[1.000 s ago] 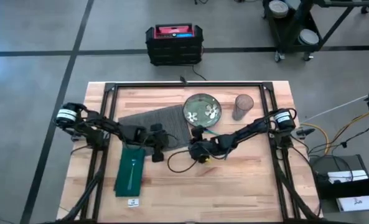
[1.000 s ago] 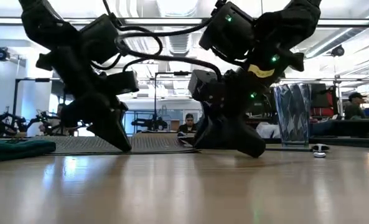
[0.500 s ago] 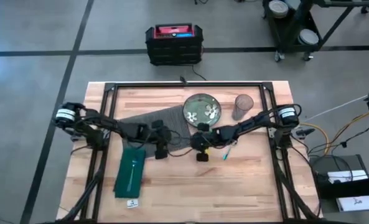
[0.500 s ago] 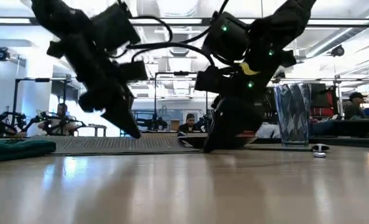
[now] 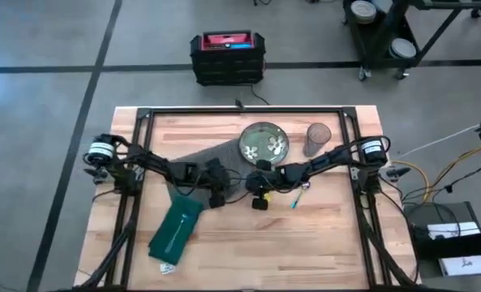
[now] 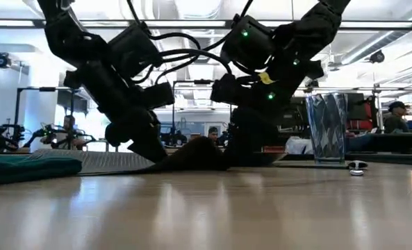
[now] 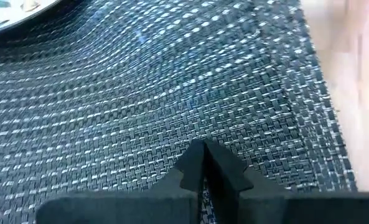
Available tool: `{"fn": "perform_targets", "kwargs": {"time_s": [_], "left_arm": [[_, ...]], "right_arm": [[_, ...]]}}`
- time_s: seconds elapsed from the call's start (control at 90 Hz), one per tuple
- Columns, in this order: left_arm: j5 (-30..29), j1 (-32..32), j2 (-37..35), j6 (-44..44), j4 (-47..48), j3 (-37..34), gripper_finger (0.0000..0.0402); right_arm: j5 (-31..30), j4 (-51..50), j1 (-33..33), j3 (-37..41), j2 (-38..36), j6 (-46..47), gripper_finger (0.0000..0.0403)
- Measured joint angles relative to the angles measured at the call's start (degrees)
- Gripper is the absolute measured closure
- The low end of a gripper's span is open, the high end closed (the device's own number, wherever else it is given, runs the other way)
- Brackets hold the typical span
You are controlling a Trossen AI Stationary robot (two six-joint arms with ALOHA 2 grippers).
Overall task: Set table place
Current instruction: Move the gray place mat to the center of the table
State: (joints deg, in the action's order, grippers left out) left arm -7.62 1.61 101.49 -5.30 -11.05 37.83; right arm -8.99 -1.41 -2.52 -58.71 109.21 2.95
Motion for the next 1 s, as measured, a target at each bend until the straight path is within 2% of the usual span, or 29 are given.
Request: {"fn": "perform_targets", "kwargs": {"time_s": [0.278, 0.411, 0.589, 0.756, 0.878, 1.0], "left_arm": [[0.6, 0.0, -1.34, -0.13, 0.27, -0.2, 0.0401], [4.07, 0.38, -1.42, -0.16, 0.48, -0.22, 0.0401], [3.56, 2.88, -5.2, -0.16, 1.87, 0.23, 0.0402], [1.3, 6.82, -13.78, -3.21, 11.14, 3.66, 0.0402], [0.63, 11.09, -18.99, -11.36, 22.1, 3.95, 0.0401], [0.61, 17.06, -21.56, -21.36, 28.4, 2.09, 0.0401]], "right_arm": [[0.4, -9.74, -0.82, -4.35, -1.43, -1.48, 0.0353], [5.6, -11.54, -2.55, -7.15, -1.88, -1.48, 0.0337], [7.78, -24.41, -4.13, -12.17, -2.75, -2.07, 0.0301], [7.51, -24.49, -3.68, -14.57, -3.04, -4.16, 0.0273], [7.53, -20.46, -2.67, -14.79, -3.02, -7.25, 0.0261], [7.53, -16.67, -2.1, -14.69, -2.93, -9.7, 0.0256]]}}
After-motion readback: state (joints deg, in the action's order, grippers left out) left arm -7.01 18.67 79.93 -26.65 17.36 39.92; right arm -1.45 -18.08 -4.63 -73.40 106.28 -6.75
